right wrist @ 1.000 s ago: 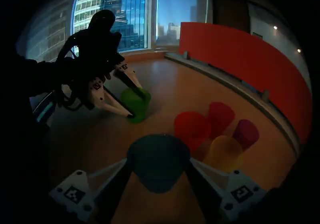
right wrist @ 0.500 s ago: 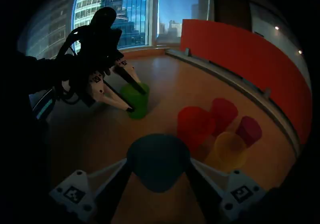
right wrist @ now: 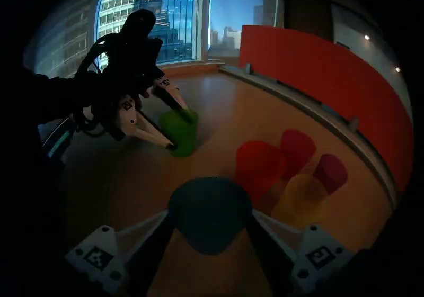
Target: Pour water
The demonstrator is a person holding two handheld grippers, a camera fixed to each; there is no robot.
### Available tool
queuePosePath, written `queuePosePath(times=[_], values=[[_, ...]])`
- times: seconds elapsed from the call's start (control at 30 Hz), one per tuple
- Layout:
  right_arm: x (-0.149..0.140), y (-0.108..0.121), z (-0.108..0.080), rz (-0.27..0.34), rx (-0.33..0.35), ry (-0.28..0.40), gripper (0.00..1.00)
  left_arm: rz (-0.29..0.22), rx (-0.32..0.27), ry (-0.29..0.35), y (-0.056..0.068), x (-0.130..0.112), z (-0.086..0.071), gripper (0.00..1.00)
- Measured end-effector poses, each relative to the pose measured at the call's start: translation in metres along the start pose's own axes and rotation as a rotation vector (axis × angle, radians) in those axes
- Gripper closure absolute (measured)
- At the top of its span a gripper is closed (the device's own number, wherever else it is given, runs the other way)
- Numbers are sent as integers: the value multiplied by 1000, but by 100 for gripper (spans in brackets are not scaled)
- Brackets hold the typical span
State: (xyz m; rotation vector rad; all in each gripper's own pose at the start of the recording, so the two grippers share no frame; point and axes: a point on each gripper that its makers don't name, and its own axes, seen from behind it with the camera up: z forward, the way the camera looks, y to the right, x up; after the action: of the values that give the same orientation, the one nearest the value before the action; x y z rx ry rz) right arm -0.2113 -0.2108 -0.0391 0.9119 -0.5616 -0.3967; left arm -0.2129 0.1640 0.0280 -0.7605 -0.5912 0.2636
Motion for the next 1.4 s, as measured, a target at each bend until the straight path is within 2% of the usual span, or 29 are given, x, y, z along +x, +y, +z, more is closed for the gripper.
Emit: queuePosePath(times=[0.47, 0.77, 1.27, 1.4], values=[[-4, -1, 4, 4, -3, 9, 10, 17, 11, -23, 1, -10, -9, 7], [-13, -3, 8, 1, -11, 4, 10, 0, 22, -21, 5, -15, -18, 6], [-25, -1, 0, 25, -29, -7, 10, 9, 28, -27, 11, -21, -28, 3], [-30, -1, -1, 28, -38, -21, 6, 6, 24, -21, 13, -19, -30, 2]])
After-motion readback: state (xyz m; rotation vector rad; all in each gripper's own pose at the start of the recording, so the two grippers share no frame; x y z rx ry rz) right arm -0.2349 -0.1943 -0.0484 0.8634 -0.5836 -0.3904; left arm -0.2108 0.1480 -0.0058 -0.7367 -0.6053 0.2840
